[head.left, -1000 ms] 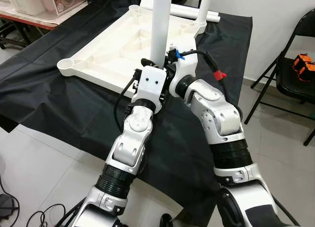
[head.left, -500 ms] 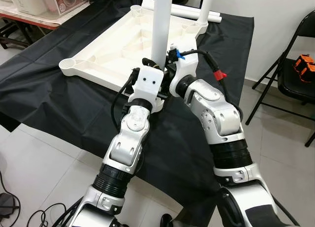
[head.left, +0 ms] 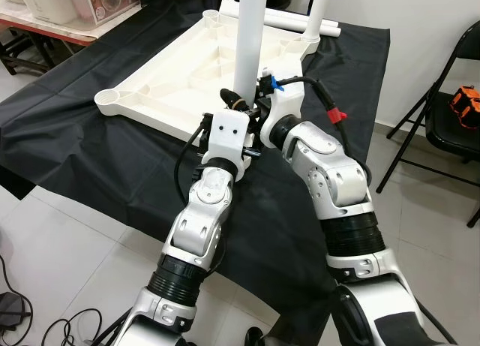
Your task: Building children table
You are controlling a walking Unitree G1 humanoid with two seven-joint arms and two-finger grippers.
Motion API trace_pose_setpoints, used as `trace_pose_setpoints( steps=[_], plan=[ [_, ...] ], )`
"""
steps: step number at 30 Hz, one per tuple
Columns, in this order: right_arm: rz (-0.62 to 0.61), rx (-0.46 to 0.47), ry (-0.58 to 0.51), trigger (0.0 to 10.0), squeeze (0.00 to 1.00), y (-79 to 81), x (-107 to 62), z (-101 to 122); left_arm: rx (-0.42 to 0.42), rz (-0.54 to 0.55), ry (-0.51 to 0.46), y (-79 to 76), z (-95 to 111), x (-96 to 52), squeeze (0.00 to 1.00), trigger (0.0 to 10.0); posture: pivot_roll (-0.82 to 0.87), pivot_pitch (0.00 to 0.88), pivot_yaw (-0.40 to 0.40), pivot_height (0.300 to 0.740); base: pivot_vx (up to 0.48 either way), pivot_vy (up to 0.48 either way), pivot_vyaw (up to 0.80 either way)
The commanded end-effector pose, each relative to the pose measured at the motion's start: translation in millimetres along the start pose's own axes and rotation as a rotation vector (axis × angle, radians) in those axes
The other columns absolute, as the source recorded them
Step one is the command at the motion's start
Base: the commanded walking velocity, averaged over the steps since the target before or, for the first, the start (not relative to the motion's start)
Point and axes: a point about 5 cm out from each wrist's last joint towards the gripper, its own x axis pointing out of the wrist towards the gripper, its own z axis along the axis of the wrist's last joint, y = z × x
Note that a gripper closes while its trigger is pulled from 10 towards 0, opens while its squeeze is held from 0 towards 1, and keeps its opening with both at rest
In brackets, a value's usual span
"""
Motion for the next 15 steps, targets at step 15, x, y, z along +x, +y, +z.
trace_pose_setpoints(
  steps=[15],
  plan=[
    [0.054,0.045,-0.092,0.0,0.0,8.4,1.0,16.4,-0.045,0.064,0.233,-1.6,-50.0,7.5,0.0,10.0,-0.04,0.184,-0.043,0.74,0.0,0.0,0.0]
  ],
)
